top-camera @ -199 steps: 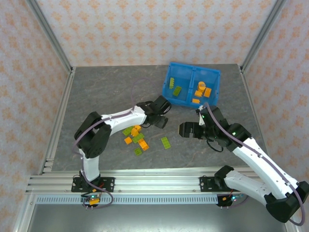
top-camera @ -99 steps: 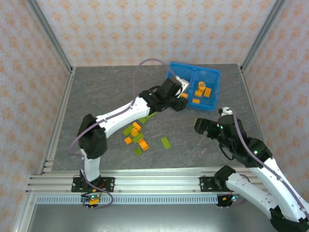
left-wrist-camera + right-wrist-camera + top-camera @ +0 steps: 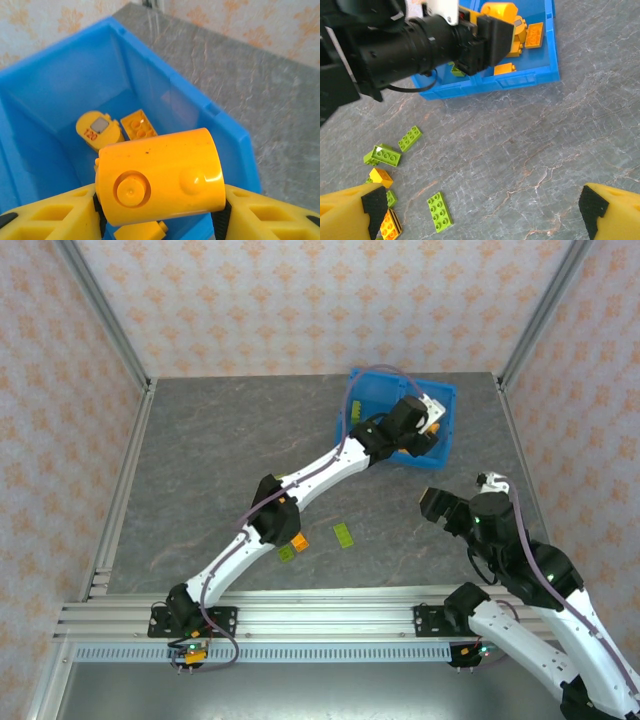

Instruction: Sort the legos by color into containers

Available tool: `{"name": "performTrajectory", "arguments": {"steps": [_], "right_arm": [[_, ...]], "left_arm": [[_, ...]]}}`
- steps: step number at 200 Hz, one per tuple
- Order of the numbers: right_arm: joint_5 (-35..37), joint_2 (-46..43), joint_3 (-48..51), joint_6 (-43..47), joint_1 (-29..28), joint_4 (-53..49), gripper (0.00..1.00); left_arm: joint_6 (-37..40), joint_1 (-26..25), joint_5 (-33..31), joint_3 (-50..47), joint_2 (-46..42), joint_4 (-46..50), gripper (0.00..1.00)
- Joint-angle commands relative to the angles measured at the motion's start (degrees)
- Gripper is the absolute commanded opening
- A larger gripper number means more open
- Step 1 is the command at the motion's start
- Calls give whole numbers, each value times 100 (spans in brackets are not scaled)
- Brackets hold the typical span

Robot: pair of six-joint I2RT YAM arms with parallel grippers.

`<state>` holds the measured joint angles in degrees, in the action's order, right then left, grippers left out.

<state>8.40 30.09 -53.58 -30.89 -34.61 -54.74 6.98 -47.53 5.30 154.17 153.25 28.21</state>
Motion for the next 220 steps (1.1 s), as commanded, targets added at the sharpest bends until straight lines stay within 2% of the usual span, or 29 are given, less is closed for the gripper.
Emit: {"name": "performTrajectory", "arguments": {"steps": [1,29,44,61,86,98,118,130,148,188,208,220], "right_arm": [[73,-69,54,-126,-1,-151,99],[74,-83,101,-148,-2,-130,99],[74,-78,111,-154,-2,-80,99],[82,-71,103,-157,3,-3,99],[82,-17,37,-130,-6,56,99],[81,12,28,-121,-1,49,99],[-76,130,53,-58,2,145,99],[-405,297,105,57,1,370,99],[-1044,758,185,202,-4,826,100],[-2016,2265,241,300,-209,1822,97],[-1913,3019,141,401,-693,1956,96],[-1712,3484,130,373,-1047,1928,97]], "left_arm": [[59,15,-212,317,-76,-132,58],[-11,-8,-35,313,-219,-99,68],[-21,-12,33,291,-374,-11,78],[-45,-45,98,124,-631,75,85],[-171,-78,-23,-509,-1326,53,84],[-233,-76,-38,-1305,-1947,-202,84],[-231,-74,-64,-3556,-3485,-1328,84],[-184,-77,-66,-4839,-4435,-1879,84],[52,-74,79,-6360,-5804,-2088,86],[831,-216,355,-8986,-8572,-1403,93],[1303,-302,473,-9770,-9772,-523,99],[1742,-323,652,-9995,-10350,262,100]]}}
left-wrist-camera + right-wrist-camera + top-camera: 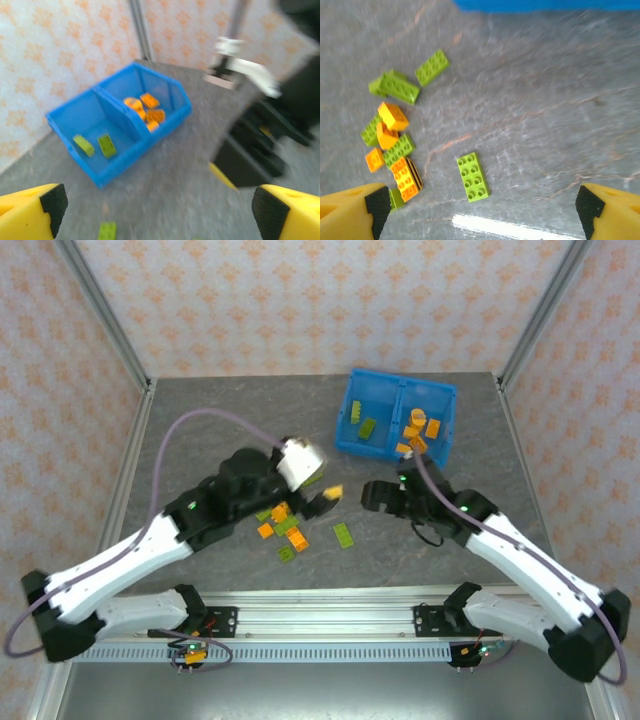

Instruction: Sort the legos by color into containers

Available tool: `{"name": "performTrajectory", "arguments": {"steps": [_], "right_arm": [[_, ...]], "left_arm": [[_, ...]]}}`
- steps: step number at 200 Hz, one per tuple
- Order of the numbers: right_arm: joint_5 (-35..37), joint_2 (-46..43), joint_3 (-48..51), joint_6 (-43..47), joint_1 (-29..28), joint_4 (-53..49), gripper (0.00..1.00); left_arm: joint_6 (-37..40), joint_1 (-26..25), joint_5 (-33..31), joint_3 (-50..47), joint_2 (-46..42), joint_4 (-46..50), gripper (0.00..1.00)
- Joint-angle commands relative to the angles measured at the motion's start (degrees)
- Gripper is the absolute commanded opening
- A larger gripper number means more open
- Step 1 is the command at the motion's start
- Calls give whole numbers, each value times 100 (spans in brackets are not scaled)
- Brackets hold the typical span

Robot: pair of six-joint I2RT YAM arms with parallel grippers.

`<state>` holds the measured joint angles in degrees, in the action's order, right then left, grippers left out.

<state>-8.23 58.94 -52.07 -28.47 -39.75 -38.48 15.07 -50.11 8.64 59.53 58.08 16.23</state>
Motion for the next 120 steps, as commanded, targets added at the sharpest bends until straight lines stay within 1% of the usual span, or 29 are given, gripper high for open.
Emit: {"name": "performTrajectory", "arguments": {"steps": [1,13,32,49,64,86,103,120], "right_arm": [[-44,635,-12,122,-560,300,97],[-48,1102,35,82,-864,340,96],[72,1757,-20,19,-1264,358,96],[331,2215,-85,-7,-1505,417,96],[348,2601,-96,-80,-1521,570,95],[308,3052,-203,-51,-1530,721,91],[361,3364,-326,23,-1562,686,87],[397,3635,-402,66,-1583,698,82]], "left_arm": [[970,-67,333,-544,-873,1531,100],[1288,-80,356,-709,-1334,2222,100],[1732,-79,248,-1104,-1862,2854,100],[2280,-81,573,-1414,-2041,3234,100],[2587,-78,750,-1701,-1988,3178,100],[2785,-78,383,-2122,-1767,2670,100],[2904,-75,246,-2172,-1645,2586,100],[2893,-70,187,-2220,-1722,2510,100]]}}
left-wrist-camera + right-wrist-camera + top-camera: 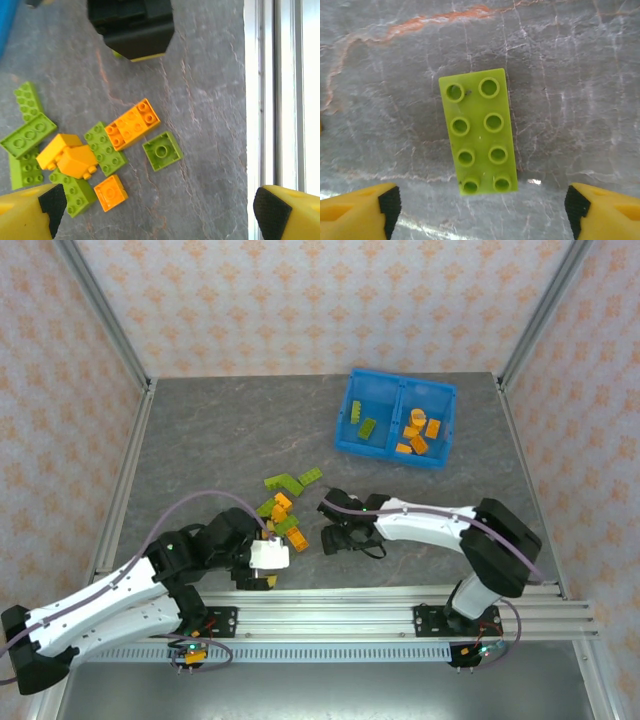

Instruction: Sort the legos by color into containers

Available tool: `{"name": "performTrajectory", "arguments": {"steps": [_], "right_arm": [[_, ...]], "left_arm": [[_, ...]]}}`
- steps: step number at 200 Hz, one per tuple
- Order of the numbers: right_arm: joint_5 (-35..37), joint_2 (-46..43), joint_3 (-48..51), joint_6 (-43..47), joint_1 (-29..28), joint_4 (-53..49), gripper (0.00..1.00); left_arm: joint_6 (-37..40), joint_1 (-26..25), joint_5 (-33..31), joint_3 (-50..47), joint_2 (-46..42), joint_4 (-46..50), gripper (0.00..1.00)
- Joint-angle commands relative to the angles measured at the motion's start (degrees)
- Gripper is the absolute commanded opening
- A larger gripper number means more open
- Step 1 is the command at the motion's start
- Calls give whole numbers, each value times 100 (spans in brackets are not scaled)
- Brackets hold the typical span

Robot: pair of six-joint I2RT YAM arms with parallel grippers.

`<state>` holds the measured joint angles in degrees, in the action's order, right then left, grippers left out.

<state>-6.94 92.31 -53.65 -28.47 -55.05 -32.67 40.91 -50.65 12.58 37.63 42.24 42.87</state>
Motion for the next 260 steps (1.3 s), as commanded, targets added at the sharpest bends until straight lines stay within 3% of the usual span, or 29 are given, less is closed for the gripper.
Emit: {"name": "performTrajectory", "arguments": {"steps": [1,69,119,169,218,260], "right_arm": [[274,305,-248,59,-47,114,82],[500,859,-323,-130,-59,10,45],[470,508,-360,-283,-59,177,32],[1025,-470,-713,-306,60,-59,31],[1861,-948,-1324,557,1121,182,31],[1472,383,-2635,981,2463,361,30]], "left_arm": [[311,-15,-209,-33,-146,-160,100],[139,-23,-273,-370,-901,-441,100],[162,-16,-209,-384,-871,-552,100],[120,-11,-197,-505,-1004,-848,100],[-371,284,-570,-712,-1542,-1592,100],[-596,733,-699,-709,-1797,-1701,100]]}}
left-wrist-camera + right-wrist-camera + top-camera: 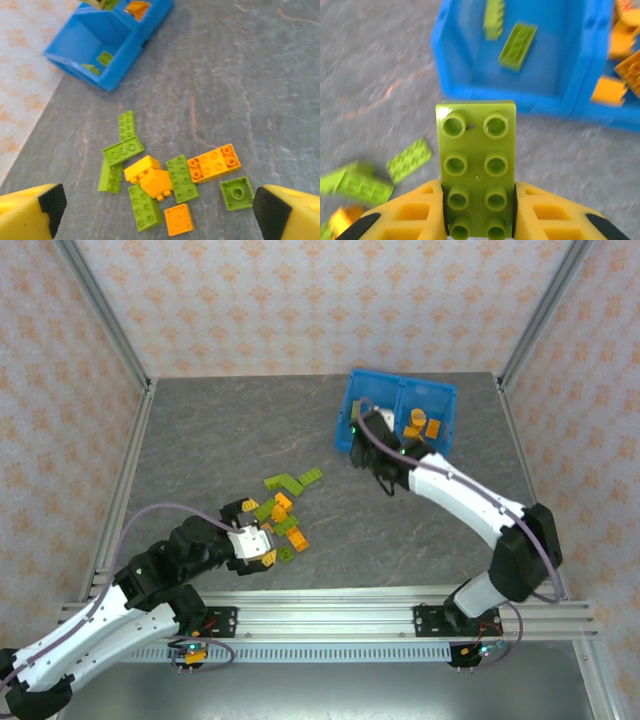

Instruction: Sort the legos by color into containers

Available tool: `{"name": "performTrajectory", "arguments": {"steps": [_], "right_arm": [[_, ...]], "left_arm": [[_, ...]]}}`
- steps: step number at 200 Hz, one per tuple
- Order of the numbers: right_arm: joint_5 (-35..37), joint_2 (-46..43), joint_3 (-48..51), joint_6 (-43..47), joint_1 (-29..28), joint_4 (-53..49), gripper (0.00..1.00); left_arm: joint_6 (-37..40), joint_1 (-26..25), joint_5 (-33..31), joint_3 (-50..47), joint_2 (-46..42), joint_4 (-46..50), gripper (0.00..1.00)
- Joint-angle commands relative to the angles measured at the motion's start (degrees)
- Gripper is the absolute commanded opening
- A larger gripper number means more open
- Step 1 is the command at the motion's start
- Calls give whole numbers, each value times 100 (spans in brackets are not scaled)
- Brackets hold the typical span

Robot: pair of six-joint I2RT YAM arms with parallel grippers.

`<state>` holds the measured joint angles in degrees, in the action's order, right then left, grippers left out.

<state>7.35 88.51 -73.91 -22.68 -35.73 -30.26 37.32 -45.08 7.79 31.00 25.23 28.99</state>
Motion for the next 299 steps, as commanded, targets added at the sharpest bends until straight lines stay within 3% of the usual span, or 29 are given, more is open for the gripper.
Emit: {"name": "performTrajectory", "arguments": {"steps": [1,41,99,136,147,165,202,249,273,299], "right_arm": [[36,804,-643,407,553,119,30],[-236,2475,-2396,462,1177,-177,30],[-334,4442,-4912,265,1452,-1055,31],[-576,5197,-6224,180,1518,-1725,45],[-608,5208,-6352,190,1516,-1784,52],[-598,5056,-6355,308,1523,-1824,54],[-906,4097,-5422,495,1523,-1649,54],[-2250,1163,-1619,497,1370,125,59],[-3076,-238,-273,709,1094,377,67],[-4108,-1214,543,1165,726,-195,72]], "left_arm": [[-236,180,-219,-40,-97,-314,100],[-375,316,-222,-2,-176,-322,100],[-271,338,-45,-37,-180,-314,100],[-70,335,53,-95,-177,-277,100],[-62,341,10,-111,-172,-287,100],[-5,336,-62,-160,-168,-306,100],[231,339,-274,-287,-86,-354,100],[-74,352,-876,-126,621,-381,100],[-1138,363,-1549,532,1350,-126,100],[-3122,345,-1860,1488,2298,426,99]]}}
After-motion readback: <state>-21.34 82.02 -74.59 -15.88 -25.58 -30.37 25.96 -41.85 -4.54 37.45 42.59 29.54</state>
